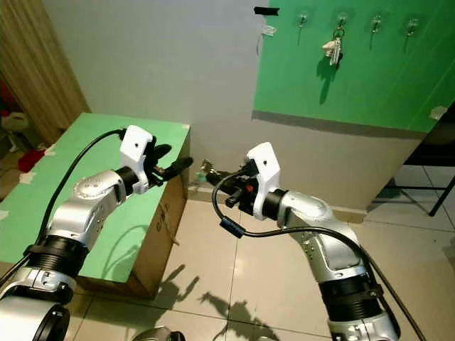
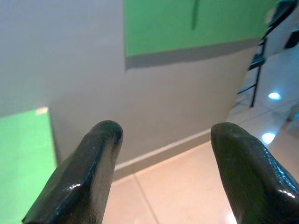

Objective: Hang keys on a hook

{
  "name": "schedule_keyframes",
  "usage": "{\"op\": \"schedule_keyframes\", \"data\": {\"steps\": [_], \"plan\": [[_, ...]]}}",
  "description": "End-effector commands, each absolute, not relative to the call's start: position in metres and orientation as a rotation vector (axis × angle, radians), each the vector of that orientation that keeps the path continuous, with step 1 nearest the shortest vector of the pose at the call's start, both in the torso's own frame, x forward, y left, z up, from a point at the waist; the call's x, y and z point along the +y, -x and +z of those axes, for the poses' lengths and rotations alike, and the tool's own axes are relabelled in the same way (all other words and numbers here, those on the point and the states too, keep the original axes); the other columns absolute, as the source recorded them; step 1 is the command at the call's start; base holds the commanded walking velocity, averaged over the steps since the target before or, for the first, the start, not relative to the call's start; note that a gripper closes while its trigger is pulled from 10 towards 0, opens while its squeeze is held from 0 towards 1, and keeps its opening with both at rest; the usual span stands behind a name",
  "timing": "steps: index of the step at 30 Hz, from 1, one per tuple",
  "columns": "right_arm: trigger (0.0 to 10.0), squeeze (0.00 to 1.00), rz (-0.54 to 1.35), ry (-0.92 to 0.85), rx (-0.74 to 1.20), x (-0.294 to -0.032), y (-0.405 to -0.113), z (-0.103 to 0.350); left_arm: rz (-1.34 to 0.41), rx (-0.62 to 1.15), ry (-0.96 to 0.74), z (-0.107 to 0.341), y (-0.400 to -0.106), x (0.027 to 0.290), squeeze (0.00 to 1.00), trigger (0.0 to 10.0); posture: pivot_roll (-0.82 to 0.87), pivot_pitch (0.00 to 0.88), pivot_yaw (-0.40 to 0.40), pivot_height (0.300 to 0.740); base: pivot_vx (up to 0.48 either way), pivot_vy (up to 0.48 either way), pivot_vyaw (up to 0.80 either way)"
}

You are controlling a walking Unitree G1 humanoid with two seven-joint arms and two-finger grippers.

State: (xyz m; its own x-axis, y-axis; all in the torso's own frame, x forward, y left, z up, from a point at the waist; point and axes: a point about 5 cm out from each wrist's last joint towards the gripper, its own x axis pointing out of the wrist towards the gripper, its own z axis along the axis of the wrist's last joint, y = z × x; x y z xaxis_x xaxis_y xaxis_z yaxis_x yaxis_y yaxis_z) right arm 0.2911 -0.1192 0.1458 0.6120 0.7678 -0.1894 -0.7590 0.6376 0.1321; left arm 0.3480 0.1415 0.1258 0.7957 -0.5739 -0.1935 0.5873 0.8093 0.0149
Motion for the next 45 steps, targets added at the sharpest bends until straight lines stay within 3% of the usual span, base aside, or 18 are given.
{"op": "schedule_keyframes", "data": {"steps": [1,3,5,6,8,12,20,22,27,33,35,36,37,38,41,42,43,45], "plan": [[0.0,0.0,0.84,0.168,0.162,-0.126,-0.296,0.158,-0.594,0.191,-0.096,0.124,-0.349,0.147,0.0,10.0,-0.12,0.0,0.035,0.74,0.0,0.0,0.0],[0.0,0.0,0.82,0.252,0.15,-0.131,-0.297,0.16,-0.588,0.193,-0.097,0.123,-0.349,0.148,0.0,10.0,-0.12,0.0,0.035,0.74,0.0,0.0,0.0],[0.0,0.0,0.737,0.622,0.116,-0.149,-0.303,0.163,-0.575,0.196,-0.117,0.121,-0.349,0.149,0.0,10.0,-0.13,0.0,0.031,0.74,0.0,0.0,0.0],[0.0,0.0,0.737,0.622,0.116,-0.149,-0.303,0.163,-0.575,0.196,-0.117,0.121,-0.349,0.149,0.0,10.0,-0.13,0.0,0.031,0.74,0.0,0.0,0.0],[0.0,0.0,0.675,0.817,0.073,-0.162,-0.307,0.169,-0.571,0.192,-0.134,0.12,-0.349,0.149,0.0,10.0,-0.13,0.0,0.031,0.74,0.0,0.0,0.0],[0.0,0.0,0.585,0.927,-0.021,-0.169,-0.31,0.18,-0.564,0.187,-0.146,0.114,-0.347,0.145,0.0,10.0,-0.14,0.0,0.031,0.74,0.0,0.0,0.0],[0.0,0.0,0.287,1.562,-0.373,-0.185,-0.31,0.199,-0.552,0.188,-0.177,0.099,-0.337,0.132,0.0,10.0,-0.14,0.0,0.03,0.74,0.0,0.0,0.0],[0.0,0.0,0.202,1.623,-0.49,-0.187,-0.308,0.208,-0.556,0.185,-0.18,0.097,-0.335,0.128,0.0,10.0,-0.14,0.0,0.029,0.74,0.0,0.0,0.0],[0.0,0.0,0.076,1.558,-0.675,-0.188,-0.3,0.226,-0.559,0.182,-0.18,0.095,-0.334,0.124,0.0,10.0,-0.14,0.0,0.033,0.74,0.0,0.0,0.0],[0.0,0.0,0.12,1.52,-0.902,-0.167,-0.292,0.241,-0.559,0.18,-0.192,0.096,-0.335,0.125,0.0,10.0,-0.14,0.0,0.038,0.74,0.0,0.0,0.0],[0.0,0.0,0.086,1.448,-0.972,-0.164,-0.288,0.253,-0.56,0.18,-0.195,0.096,-0.335,0.125,0.0,10.0,-0.14,0.0,0.039,0.74,0.0,0.0,0.0],[0.0,0.0,-0.044,1.273,-0.966,-0.174,-0.289,0.268,-0.56,0.179,-0.195,0.096,-0.336,0.125,0.0,10.0,-0.14,0.0,0.039,0.74,0.0,0.0,0.0],[0.0,0.0,-0.044,1.273,-0.966,-0.174,-0.289,0.268,-0.56,0.179,-0.195,0.096,-0.336,0.125,0.0,10.0,-0.14,0.0,0.039,0.74,0.0,0.0,0.0],[0.0,0.0,-0.212,1.071,-0.835,-0.201,-0.299,0.271,-0.561,0.179,-0.197,0.096,-0.336,0.125,0.0,10.0,-0.14,0.0,0.036,0.74,0.0,0.0,0.0],[0.0,0.0,-0.309,0.905,-0.639,-0.228,-0.31,0.253,-0.562,0.18,-0.198,0.096,-0.336,0.125,0.0,10.0,-0.14,0.0,0.036,0.74,0.0,0.0,0.0],[0.0,0.0,-0.333,0.735,-0.365,-0.251,-0.319,0.21,-0.567,0.183,-0.199,0.096,-0.336,0.125,0.0,10.0,-0.13,0.0,0.033,0.74,0.0,0.0,0.0],[0.0,0.0,-0.333,0.735,-0.365,-0.251,-0.319,0.21,-0.567,0.183,-0.199,0.096,-0.336,0.125,0.0,10.0,-0.13,0.0,0.033,0.74,0.0,0.0,0.0],[0.0,0.0,-0.322,0.587,-0.189,-0.257,-0.32,0.177,-0.571,0.185,-0.201,0.095,-0.335,0.124,0.0,10.0,-0.13,0.0,0.032,0.74,0.0,0.0,0.0]]}}
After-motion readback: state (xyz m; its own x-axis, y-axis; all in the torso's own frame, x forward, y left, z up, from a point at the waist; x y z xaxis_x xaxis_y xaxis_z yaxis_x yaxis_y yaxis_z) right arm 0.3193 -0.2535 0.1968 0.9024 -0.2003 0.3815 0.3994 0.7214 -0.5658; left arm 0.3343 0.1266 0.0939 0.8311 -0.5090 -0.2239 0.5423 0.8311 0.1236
